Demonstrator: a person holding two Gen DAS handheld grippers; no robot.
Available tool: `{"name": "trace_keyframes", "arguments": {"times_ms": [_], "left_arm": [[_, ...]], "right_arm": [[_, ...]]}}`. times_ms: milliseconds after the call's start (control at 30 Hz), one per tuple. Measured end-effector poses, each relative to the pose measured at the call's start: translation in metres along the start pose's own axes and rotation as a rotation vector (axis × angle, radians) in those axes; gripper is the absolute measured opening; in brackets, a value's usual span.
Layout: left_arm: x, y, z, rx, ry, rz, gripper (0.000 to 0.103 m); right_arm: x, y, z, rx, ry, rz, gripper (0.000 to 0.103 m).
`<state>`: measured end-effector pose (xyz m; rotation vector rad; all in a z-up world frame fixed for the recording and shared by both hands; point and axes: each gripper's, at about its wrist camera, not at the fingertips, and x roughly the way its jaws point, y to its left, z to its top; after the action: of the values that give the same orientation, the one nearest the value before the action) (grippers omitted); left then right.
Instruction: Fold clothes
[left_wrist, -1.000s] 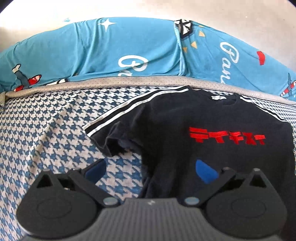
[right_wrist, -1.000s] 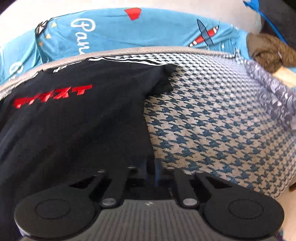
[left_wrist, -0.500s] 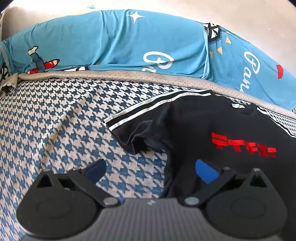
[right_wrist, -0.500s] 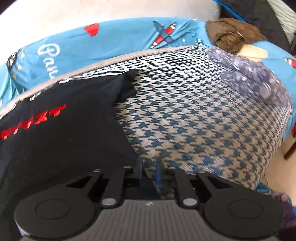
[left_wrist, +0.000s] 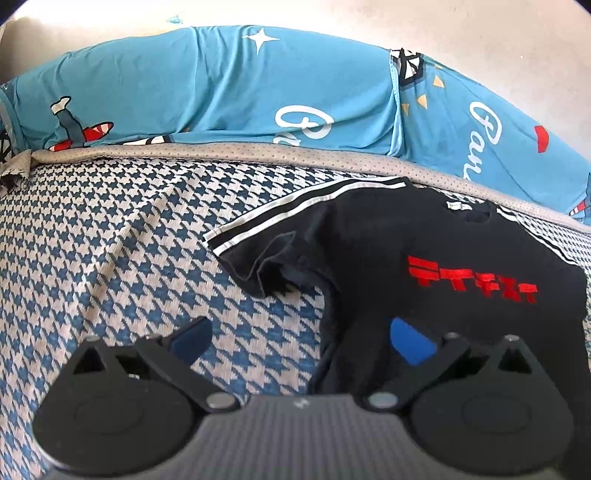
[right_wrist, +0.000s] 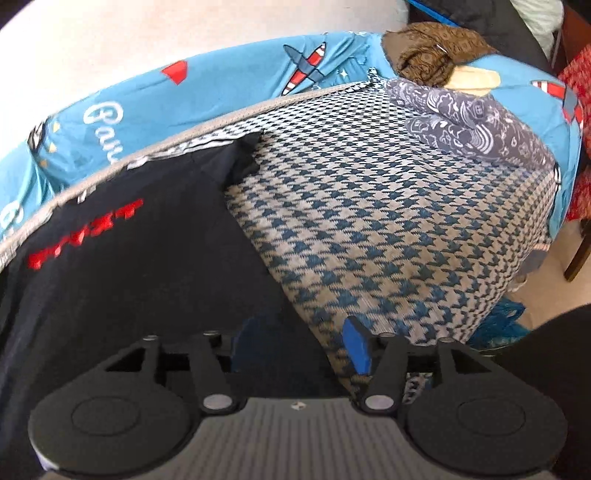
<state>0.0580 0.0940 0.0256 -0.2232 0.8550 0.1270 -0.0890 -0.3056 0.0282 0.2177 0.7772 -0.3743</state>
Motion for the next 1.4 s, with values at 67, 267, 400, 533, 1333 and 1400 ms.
{"name": "trace_keyframes", "arguments": {"times_ms": [67, 267, 400, 533, 1333, 1400], "left_arm": [[-0.002, 0.001, -0.001, -0.001, -0.002, -0.002, 0.103], [-0.008, 0.009, 0.0, -0.025, -0.011, -0.007, 0.103], [-0.011, 0.015, 0.001, -0.043, -0.015, -0.004, 0.103], [-0.011, 0.019, 0.002, -0.058, -0.015, 0.005, 0.103], [0.014, 0.056, 0.023, -0.176, 0.023, 0.059, 0.103], [0.018, 0.059, 0.025, -0.19, 0.029, 0.053, 0.103]], "right_arm": [[0.001, 0.003, -0.004, -0.024, 0.004, -0.026, 0.061], [0.01, 0.006, -0.008, -0.069, 0.063, -0.036, 0.074], [0.017, 0.006, -0.011, -0.061, 0.082, -0.015, 0.073], [0.014, 0.009, -0.012, -0.073, 0.071, 0.019, 0.041], [-0.036, 0.032, 0.008, -0.156, -0.127, -0.033, 0.048], [-0.036, 0.041, 0.009, -0.191, -0.114, 0.043, 0.053]]}}
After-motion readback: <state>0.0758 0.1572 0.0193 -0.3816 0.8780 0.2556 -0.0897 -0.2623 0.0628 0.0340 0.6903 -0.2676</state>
